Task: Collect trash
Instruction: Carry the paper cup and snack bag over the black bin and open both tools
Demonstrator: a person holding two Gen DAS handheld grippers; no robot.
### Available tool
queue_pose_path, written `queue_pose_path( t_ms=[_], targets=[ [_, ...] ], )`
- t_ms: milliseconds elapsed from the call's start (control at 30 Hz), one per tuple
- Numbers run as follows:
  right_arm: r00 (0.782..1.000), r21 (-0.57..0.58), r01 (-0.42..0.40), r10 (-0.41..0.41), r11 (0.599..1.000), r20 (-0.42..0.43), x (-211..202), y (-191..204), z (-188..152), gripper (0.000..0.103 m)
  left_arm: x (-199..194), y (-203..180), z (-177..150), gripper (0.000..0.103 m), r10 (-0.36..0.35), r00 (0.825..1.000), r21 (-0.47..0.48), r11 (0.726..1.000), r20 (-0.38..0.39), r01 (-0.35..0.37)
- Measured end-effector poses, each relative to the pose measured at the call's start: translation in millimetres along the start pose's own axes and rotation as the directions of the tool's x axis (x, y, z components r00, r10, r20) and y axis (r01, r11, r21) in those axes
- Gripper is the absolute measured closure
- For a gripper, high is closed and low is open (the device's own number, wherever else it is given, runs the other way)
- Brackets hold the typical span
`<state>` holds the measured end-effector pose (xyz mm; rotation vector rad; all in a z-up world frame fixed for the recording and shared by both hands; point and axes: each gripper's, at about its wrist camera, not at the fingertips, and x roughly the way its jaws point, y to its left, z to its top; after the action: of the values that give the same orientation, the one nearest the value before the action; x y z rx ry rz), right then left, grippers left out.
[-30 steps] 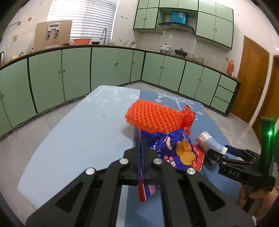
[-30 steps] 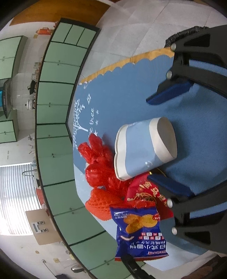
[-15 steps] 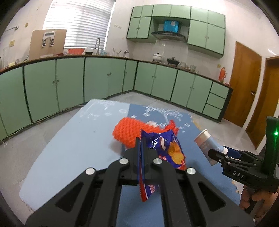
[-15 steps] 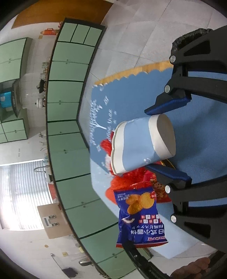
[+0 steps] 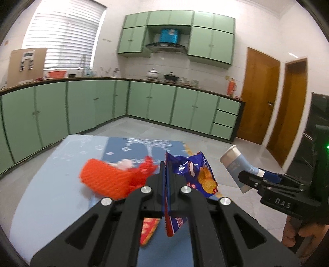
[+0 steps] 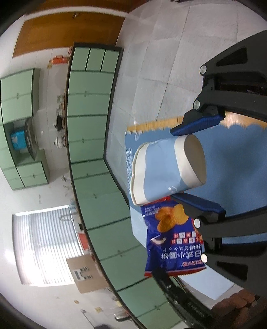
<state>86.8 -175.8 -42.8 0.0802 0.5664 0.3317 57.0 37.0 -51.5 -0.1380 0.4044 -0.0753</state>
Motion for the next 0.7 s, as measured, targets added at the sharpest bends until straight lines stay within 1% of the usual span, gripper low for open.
queue_pose_path(
  t_ms=[200,367,500,567,633,700],
  targets=[
    [0.995,0.063,0.094,-0.095,0.994,0.016,-24.4,-43.8,-0.9,0.047,35.0,-49.7,-0.9,0.103,-0.099,0.994,0.063,0.993,-0.041,0.101],
    [0.985,0.105,0.170,-0.173,0.980,0.019,-40.0,-76.5,-3.1,0.047,60.7,-92.7,-7.2,0.103,-0.178,0.981,0.109,0.977,-0.075,0.186],
    [0.972,0.136,0.230,-0.234,0.964,0.011,-47.9,-100.4,-7.8,0.047,81.0,-132.3,-13.3,0.103,-0.245,0.964,0.148,0.955,-0.104,0.258],
    [0.964,0.154,0.264,-0.267,0.952,-0.002,-50.0,-114.8,-12.5,0.047,89.1,-144.7,-16.9,0.103,-0.263,0.957,0.160,0.946,-0.121,0.281],
    [0.954,0.172,0.300,-0.300,0.938,-0.028,-48.5,-129.9,-18.4,0.047,102.1,-160.0,-24.2,0.103,-0.285,0.945,0.166,0.936,-0.158,0.310],
    [0.941,0.186,0.338,-0.332,0.922,-0.067,-44.2,-146.2,-29.4,0.047,116.4,-174.7,-33.3,0.103,-0.309,0.930,0.168,0.924,-0.202,0.343]
  ],
)
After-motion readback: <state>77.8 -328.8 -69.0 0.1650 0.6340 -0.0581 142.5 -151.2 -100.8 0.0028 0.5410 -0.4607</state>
